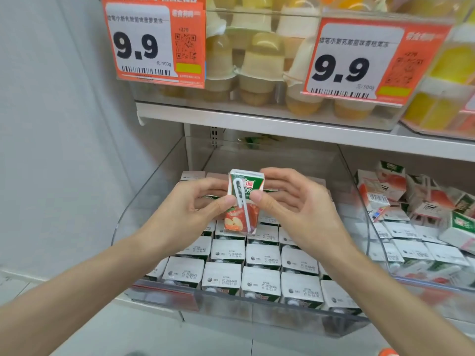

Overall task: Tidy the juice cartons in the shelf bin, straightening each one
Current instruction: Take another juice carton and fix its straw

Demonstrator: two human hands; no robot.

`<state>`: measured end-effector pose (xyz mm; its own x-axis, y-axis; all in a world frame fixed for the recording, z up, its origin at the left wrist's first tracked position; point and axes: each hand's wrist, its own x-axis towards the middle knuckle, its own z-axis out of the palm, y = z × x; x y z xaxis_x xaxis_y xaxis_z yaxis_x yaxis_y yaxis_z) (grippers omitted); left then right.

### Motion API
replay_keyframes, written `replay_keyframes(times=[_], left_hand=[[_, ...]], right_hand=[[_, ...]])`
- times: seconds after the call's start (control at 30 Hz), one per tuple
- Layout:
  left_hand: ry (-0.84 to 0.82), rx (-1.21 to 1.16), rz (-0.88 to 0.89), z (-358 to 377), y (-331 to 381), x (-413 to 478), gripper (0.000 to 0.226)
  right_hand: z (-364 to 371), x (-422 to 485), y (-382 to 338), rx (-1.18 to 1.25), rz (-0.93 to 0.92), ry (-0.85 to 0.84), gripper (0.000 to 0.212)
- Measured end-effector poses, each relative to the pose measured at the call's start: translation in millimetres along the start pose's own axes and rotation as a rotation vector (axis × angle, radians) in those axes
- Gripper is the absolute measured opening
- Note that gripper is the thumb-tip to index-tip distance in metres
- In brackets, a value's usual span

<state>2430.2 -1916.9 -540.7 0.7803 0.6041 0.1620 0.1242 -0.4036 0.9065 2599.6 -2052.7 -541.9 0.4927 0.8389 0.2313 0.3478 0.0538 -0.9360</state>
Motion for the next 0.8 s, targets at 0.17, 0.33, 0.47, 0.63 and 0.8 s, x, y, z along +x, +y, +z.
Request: replay_keyframes(times=[0.17,0.33,0.47,0.63,0.8], left_hand=[[0.007,-0.063,-0.012,3.7,2.5,2.1,0.026],[-0.019,-0.05,-0.024,2.4,-0.2,1.2,0.031],[-0.053,-0.103,-0.047,4.3,-5.2,-0.2,0.038],[-0.15,-0.248,-0.092,10.5,-4.9,-3.2,0.042],[-0.195,-0.402,-0.15,6.8,-1.3,-5.1,0.04]], right_hand=[[5.7,-4.9,4.1,0.053,0.067,0.052,0.037],[4.0,-6.4,2.0,0.16,0.111,0.105,0.021],[2.9,-7.5,1.0,0.19,0.16,0.112,0.017],[7.2,-8.6,0.5,0.216,0.214,0.126,0.014],[11.2,-8.2,-2.6,0.264,0.254,0.124,0.012]])
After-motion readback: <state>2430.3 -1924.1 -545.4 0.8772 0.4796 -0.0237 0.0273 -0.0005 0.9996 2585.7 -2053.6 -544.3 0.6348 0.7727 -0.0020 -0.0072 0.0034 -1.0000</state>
